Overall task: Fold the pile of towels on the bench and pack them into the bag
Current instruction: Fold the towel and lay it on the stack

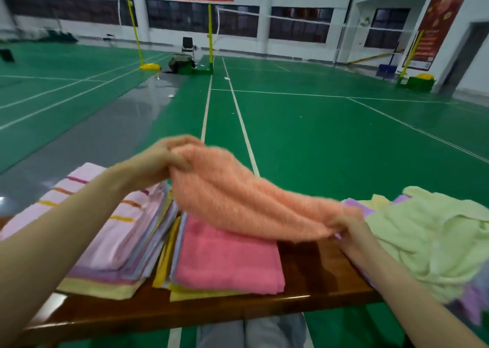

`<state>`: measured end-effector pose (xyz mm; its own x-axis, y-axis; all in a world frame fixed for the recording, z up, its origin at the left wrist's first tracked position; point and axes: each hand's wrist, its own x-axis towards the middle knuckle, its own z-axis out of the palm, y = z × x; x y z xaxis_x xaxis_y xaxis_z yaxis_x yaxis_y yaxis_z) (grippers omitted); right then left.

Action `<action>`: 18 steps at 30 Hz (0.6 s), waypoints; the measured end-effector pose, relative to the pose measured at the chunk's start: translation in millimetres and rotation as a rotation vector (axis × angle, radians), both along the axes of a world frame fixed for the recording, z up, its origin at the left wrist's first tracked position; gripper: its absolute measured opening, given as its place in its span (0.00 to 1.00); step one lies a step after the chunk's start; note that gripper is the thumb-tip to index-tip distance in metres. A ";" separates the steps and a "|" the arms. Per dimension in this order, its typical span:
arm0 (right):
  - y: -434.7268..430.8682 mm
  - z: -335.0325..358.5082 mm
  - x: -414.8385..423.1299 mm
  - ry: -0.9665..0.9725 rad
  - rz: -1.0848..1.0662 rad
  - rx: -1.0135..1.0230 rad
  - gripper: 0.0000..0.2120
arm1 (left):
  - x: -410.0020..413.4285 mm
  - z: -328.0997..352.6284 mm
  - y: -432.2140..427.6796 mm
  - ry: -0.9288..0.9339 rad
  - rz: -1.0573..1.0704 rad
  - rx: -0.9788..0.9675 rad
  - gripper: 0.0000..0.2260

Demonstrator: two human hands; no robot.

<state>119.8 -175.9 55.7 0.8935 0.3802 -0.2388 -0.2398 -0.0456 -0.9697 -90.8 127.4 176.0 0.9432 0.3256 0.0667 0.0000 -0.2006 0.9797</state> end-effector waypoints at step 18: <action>91.3 55.5 -63.7 -0.772 0.643 -0.253 0.19 | 10.2 -28.1 -24.6 0.367 -0.175 0.559 0.11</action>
